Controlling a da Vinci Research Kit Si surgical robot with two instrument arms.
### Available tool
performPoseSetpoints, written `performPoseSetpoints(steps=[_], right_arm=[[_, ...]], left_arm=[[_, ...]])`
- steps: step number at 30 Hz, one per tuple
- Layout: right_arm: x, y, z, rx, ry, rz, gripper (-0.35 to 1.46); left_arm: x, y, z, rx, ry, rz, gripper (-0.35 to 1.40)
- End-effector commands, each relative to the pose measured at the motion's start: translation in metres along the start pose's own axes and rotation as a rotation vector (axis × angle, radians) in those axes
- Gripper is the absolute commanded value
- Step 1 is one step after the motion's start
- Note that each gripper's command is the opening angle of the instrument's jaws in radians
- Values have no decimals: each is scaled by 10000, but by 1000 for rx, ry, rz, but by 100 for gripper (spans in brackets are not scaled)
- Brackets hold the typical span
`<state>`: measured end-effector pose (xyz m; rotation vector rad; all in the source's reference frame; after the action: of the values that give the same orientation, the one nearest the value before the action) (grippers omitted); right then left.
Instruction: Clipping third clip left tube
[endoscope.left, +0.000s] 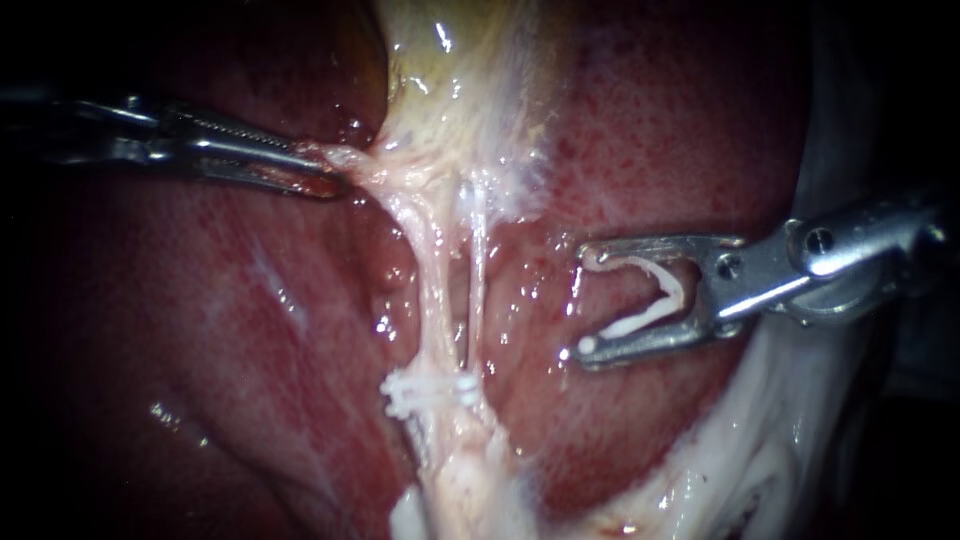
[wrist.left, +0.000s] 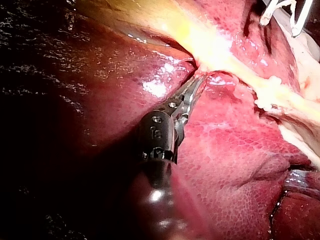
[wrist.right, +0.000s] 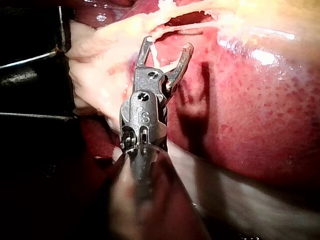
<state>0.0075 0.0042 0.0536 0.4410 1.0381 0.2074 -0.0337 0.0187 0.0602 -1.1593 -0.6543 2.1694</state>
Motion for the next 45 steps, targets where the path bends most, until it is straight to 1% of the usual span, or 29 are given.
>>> performPoseSetpoints(steps=[1,3,4,7,8,11,15,25,28,32,35,40,42,45], right_arm=[[0,0,0,0,0,0,50],[0,0,0,0,0,0,50],[0,0,0,0,0,0,50],[1,0,2,-1,0,1,50],[2,0,2,-1,0,1,50],[5,0,7,5,1,2,50],[13,1,23,10,-1,-1,50],[17,2,86,33,61,124,50],[16,4,106,55,74,161,50],[10,9,131,73,102,213,50],[1,14,141,83,100,239,50],[-20,23,150,85,96,275,50],[-25,26,153,87,95,285,50],[-29,32,156,102,100,301,50]], left_arm=[[4,2,-7,-4,0,-2,-35],[12,4,-18,-12,-1,-7,-35],[19,6,-27,-6,1,-16,-35],[34,11,-49,7,26,3,-35],[38,12,-54,9,33,6,-35],[42,16,-62,16,34,14,-35],[38,17,-59,19,35,15,-35],[37,17,-56,22,35,16,-35],[36,17,-55,23,35,16,-35],[36,16,-54,23,35,17,-35],[36,16,-54,23,35,17,-35],[35,15,-54,23,35,17,-35],[35,15,-54,23,35,17,-35],[35,15,-53,23,35,17,-35]])
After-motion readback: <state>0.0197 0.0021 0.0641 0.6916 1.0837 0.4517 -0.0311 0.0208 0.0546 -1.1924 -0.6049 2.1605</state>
